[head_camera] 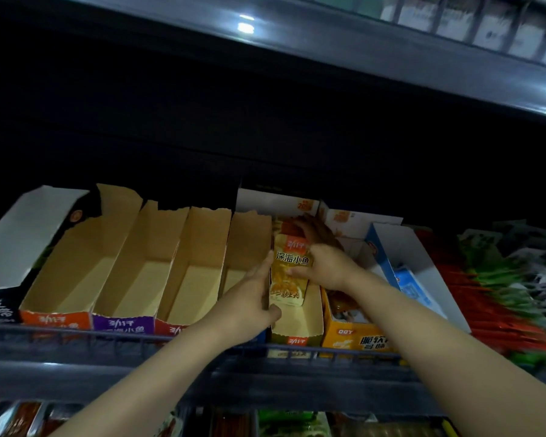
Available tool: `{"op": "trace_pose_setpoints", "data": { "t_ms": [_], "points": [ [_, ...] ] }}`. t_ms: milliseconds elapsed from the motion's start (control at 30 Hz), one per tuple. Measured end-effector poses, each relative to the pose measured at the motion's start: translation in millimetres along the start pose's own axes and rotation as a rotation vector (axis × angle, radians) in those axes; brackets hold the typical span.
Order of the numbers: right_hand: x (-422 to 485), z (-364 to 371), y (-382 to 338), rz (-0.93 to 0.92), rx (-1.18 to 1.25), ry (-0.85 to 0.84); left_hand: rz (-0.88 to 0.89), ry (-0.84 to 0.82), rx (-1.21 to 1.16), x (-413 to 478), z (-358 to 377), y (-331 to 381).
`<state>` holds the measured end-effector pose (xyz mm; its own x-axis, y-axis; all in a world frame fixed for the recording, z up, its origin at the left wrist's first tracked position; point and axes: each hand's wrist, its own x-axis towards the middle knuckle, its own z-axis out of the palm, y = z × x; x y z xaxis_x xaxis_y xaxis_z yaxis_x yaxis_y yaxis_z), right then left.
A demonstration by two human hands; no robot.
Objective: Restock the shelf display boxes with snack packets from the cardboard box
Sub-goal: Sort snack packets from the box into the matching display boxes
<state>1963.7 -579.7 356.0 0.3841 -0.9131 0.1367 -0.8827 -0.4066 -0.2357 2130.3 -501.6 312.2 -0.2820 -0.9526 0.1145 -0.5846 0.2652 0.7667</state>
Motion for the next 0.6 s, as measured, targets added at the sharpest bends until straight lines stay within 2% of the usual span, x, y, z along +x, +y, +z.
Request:
{"op": "trace_pose_setpoints", "data": {
  "t_ms": [100, 233, 367, 500, 600],
  "points": [
    [5, 0, 7, -0.034, -0.042, 0.029, 0.005, 0.005, -0.002, 1, 1, -2],
    [14, 2, 12, -0.003, 0.004, -0.054, 0.0, 0.015, 0.006, 5, 2, -2],
    [22, 5, 9, -0.021, -0.055, -0.001, -0.002, 0.037, 0.019, 4, 4, 1],
    [19, 7, 16, -0.006, 0.012, 0.011, 0.003, 0.048, 0.031, 3, 3, -1],
    [16, 11, 23, 0.057, 0.055, -0.052, 0.015, 0.054, 0.032, 3, 3, 1]
  ]
}}
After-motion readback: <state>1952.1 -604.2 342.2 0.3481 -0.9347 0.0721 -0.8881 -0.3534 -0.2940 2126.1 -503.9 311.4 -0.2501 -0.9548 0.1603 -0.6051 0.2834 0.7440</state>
